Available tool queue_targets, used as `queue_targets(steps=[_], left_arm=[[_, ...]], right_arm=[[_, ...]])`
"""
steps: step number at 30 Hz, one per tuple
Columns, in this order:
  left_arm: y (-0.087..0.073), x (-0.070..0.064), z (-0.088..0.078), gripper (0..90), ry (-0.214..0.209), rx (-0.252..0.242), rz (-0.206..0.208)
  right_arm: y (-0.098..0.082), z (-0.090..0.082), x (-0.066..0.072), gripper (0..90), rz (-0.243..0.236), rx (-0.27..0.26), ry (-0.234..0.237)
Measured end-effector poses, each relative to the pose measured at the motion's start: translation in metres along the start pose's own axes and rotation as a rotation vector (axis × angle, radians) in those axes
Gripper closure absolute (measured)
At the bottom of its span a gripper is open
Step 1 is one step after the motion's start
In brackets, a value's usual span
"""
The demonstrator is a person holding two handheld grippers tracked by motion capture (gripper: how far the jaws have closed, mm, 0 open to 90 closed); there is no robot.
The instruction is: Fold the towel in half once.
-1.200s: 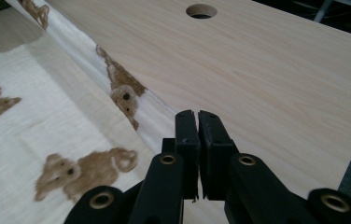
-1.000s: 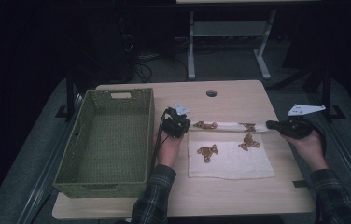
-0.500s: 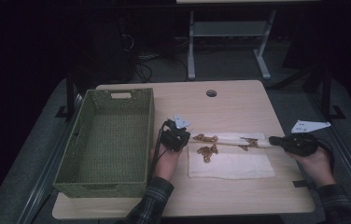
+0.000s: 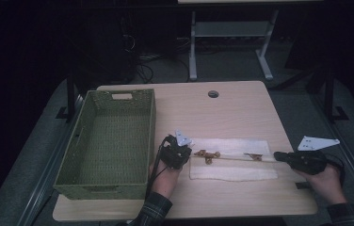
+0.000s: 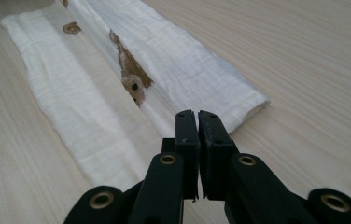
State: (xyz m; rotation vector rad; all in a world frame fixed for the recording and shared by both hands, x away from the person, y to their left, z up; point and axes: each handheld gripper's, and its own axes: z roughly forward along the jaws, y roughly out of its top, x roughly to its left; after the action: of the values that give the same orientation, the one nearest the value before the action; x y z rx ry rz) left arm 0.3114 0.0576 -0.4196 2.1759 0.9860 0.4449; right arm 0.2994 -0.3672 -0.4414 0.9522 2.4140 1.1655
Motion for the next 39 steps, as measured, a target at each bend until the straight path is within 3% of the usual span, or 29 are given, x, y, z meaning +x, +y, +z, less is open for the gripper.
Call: queue_targets(steps=[8, 12, 18, 24, 26, 30, 34, 39], left_arm=[[-0.011, -0.012, -0.007, 87.3, -0.013, 0.019, 0.019], [-0.015, -0.021, -0.008, 87.3, -0.003, 0.035, 0.048], [-0.027, -0.027, -0.006, 87.3, -0.032, 0.072, 0.04], [-0.036, -0.031, -0.004, 87.2, -0.046, 0.115, 0.05], [-0.038, -0.031, -0.001, 86.3, -0.046, 0.129, 0.05], [-0.034, -0.029, -0.007, 71.0, -0.048, 0.069, 0.028], [-0.027, -0.027, -0.006, 61.9, -0.055, 0.046, 0.02], [-0.013, -0.018, -0.002, 57.8, -0.033, 0.015, 0.03]], right_arm=[[-0.008, -0.007, 0.009, 86.8, -0.006, 0.007, 0.005], [-0.011, -0.011, 0.016, 86.8, -0.017, 0.012, -0.01], [-0.02, -0.016, 0.022, 86.8, -0.011, 0.015, 0.007], [-0.031, -0.01, 0.027, 86.2, -0.001, 0.063, 0.033], [-0.033, -0.007, 0.027, 82.1, -0.005, 0.078, 0.04], [-0.031, -0.009, 0.026, 65.7, 0.018, 0.053, 0.056], [-0.023, -0.009, 0.022, 63.0, 0.023, 0.026, 0.048], [-0.013, 0.0, 0.016, 60.1, 0.016, 0.021, 0.035]])
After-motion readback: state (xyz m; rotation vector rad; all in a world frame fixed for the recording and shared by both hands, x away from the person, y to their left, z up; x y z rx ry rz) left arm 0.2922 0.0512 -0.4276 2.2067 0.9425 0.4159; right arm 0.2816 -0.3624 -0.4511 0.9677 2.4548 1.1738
